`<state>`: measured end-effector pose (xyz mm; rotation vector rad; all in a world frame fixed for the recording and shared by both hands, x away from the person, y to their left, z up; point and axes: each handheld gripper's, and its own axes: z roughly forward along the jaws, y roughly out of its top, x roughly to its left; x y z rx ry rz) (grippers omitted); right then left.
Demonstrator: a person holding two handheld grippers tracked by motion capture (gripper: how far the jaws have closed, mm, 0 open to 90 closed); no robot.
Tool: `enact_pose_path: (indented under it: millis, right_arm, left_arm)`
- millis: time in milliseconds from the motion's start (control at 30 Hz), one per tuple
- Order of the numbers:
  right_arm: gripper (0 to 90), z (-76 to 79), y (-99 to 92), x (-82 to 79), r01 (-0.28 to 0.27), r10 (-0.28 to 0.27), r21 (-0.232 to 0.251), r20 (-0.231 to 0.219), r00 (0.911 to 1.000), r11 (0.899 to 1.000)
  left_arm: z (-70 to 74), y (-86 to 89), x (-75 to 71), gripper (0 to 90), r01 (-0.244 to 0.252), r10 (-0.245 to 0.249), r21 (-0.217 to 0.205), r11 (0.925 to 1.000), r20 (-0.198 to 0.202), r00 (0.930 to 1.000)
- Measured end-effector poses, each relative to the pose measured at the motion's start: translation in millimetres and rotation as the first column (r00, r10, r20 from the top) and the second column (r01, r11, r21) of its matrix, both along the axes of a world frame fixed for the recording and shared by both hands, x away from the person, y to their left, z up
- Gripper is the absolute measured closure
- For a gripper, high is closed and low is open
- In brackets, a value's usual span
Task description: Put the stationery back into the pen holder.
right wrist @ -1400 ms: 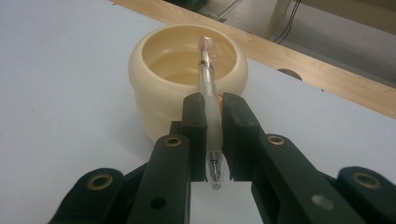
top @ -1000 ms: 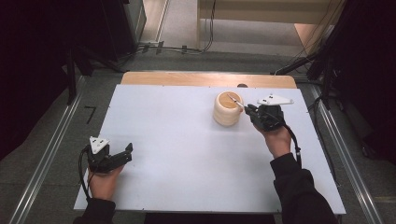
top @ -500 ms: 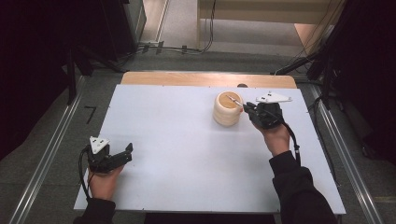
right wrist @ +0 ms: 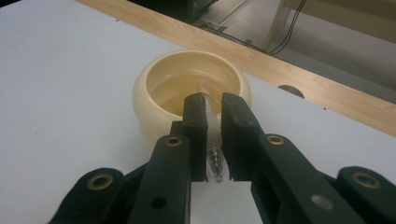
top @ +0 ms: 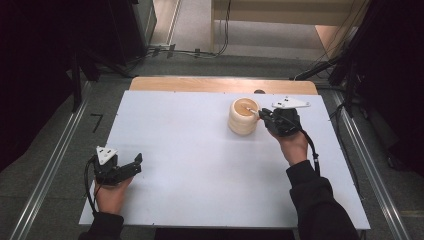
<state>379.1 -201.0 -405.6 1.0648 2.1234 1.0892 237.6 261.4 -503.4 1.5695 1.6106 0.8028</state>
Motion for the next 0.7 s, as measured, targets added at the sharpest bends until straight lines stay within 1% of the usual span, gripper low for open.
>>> enact_pose_path:
  millis: [400, 633, 700]
  right_arm:
    - [79.5, -2.4, 9.2, 10.9, 0.006, -0.006, 0.005, -0.006, 1.0, 1.0]
    - [79.5, -6.0, 14.4, 18.3, 0.011, -0.01, 0.006, -0.021, 0.9997, 1.0]
    - [79.2, -7.1, 15.2, 19.6, 0.006, -0.006, 0.014, -0.023, 0.9997, 1.0]
  left_arm:
    - [-0.2, 0.0, 0.2, 9.9, -0.003, 0.003, 0.0, 1.0, -0.001, 1.0]
    - [-0.3, 0.3, 0.2, 9.9, -0.002, 0.002, 0.0, 1.0, -0.002, 1.0]
    - [-0.3, 0.2, 0.3, 9.9, -0.002, 0.002, 0.001, 1.0, -0.001, 1.0]
